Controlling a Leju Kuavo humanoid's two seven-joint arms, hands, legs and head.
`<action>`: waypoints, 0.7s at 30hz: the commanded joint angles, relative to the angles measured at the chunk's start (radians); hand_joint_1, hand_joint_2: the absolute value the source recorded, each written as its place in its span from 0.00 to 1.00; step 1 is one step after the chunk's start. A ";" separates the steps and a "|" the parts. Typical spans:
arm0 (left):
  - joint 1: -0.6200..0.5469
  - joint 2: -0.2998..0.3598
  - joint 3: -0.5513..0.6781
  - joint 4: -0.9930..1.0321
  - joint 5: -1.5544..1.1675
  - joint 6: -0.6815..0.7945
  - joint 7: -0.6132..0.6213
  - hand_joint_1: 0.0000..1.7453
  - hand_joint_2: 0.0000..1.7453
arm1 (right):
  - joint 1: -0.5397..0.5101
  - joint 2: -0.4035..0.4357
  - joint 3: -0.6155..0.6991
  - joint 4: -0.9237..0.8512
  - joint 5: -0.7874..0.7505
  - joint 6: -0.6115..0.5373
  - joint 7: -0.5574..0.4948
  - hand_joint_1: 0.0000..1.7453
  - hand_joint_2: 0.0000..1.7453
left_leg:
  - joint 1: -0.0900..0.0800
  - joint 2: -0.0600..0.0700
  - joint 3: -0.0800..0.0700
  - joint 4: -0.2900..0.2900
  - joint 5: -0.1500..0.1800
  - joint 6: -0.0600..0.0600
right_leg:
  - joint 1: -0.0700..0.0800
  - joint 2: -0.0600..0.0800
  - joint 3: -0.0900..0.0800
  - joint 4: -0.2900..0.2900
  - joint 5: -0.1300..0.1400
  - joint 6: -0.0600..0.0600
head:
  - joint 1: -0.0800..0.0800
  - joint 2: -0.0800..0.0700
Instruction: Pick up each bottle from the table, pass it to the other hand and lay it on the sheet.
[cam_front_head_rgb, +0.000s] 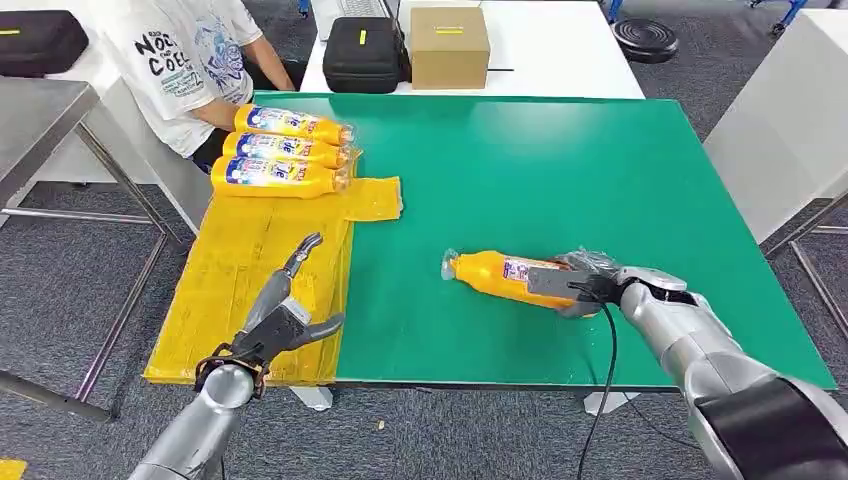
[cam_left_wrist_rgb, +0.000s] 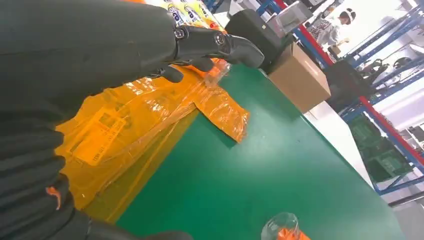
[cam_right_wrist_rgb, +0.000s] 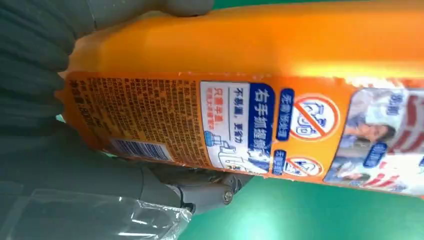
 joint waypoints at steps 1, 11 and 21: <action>-0.012 0.010 0.011 0.024 -0.001 0.000 0.013 0.00 1.00 | 0.003 0.028 0.004 0.018 0.018 -0.016 -0.010 1.00 1.00 | 0.002 0.002 0.003 0.000 -0.002 -0.002 | 0.002 0.002 0.003 -0.001 -0.001 -0.002 | 0.000 0.000; -0.012 0.010 0.011 0.023 -0.001 0.000 0.013 0.00 1.00 | 0.003 0.027 0.004 0.019 0.018 -0.017 -0.010 1.00 1.00 | 0.002 0.002 0.003 0.000 -0.002 -0.003 | 0.002 0.001 0.003 -0.001 -0.001 -0.002 | 0.000 0.000; 0.038 0.012 0.051 -0.033 0.003 0.016 0.022 0.00 1.00 | 0.061 0.057 -0.113 -0.103 -0.034 -0.253 -0.149 1.00 1.00 | 0.002 0.004 0.004 -0.001 -0.002 -0.003 | 0.002 0.003 0.003 -0.001 -0.001 -0.003 | 0.000 0.000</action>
